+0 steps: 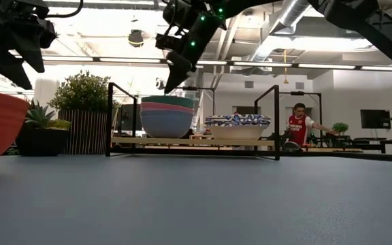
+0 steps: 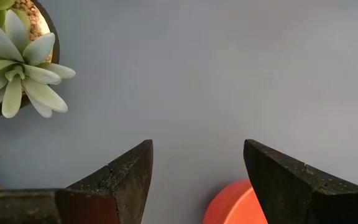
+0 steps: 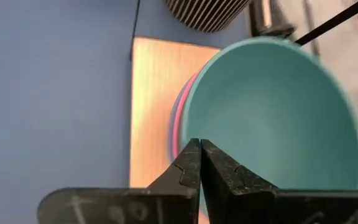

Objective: Place and stack bowls onto a shelf
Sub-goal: Stack the green bowl on top of the pink bowl on the shelf, then stack the orange bowl on top of the green bowl on the shelf

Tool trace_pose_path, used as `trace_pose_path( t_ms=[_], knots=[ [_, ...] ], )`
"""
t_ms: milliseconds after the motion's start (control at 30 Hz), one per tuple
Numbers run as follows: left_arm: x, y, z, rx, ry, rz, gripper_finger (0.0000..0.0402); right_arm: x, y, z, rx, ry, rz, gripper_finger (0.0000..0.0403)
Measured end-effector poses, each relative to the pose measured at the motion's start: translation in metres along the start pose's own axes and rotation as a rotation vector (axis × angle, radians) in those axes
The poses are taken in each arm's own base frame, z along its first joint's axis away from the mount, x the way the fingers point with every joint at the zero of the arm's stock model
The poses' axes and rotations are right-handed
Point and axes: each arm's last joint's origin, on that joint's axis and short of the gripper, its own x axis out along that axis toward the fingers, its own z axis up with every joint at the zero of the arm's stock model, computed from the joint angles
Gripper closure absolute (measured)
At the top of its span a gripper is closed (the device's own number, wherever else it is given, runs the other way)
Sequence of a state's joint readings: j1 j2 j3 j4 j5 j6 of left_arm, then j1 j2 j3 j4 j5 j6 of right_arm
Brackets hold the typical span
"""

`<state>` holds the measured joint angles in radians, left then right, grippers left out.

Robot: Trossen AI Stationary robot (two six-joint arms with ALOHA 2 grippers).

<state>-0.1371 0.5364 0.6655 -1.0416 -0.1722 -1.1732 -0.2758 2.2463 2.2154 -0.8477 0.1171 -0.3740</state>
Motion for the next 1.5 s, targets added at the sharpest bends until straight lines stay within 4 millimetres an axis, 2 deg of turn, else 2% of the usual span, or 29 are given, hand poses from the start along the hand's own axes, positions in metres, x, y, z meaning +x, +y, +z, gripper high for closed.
trace_pose_path(
  t_ms=[167,267,367,467,633,733,867,1000,1133,1200,1267,1500],
  knots=[
    [0.000,0.000,0.000,0.016,0.000,0.000,0.0166,-0.019,0.004,0.015,-0.011,-0.038,-0.031,0.0352],
    [0.000,0.000,0.000,0.017,0.000,0.000,0.0166,-0.034,0.014,0.028,-0.003,-0.123,0.059,0.0349],
    [0.000,0.000,0.000,0.025,0.000,0.000,0.0166,-0.042,0.038,0.041,0.008,-0.215,0.230,0.0348],
    [0.000,0.000,0.000,0.048,0.001,0.000,0.0166,-0.045,0.070,0.052,-0.063,-0.287,0.332,0.0348],
    [0.000,0.000,-0.001,0.087,0.018,-0.008,0.0166,-0.045,0.129,0.060,-0.331,-0.388,0.393,0.0347],
    [0.000,0.000,-0.001,0.106,0.034,-0.015,0.0166,-0.044,0.157,0.062,-0.391,-0.441,0.415,0.0347],
    [0.000,0.000,-0.002,0.116,0.056,-0.017,0.0166,-0.042,0.177,0.063,-0.448,-0.507,0.420,0.0329],
    [0.000,0.002,-0.004,0.143,0.094,-0.008,0.0166,-0.044,0.186,0.064,-0.537,-0.542,0.445,0.0287],
    [0.000,0.003,-0.004,0.146,0.101,0.005,0.0166,-0.032,0.208,0.061,-0.599,-0.551,0.476,0.0233],
    [0.000,0.003,-0.004,0.146,0.101,0.005,0.0166,-0.017,0.225,0.059,-0.626,-0.563,0.485,0.0211],
    [0.000,0.003,-0.004,0.146,0.102,0.005,0.0166,-0.012,0.238,0.058,-0.676,-0.578,0.486,0.0195],
    [0.000,0.003,-0.005,0.145,0.128,-0.009,0.0166,0.016,0.277,0.053,-0.782,-0.663,0.474,0.0184]
  ],
)
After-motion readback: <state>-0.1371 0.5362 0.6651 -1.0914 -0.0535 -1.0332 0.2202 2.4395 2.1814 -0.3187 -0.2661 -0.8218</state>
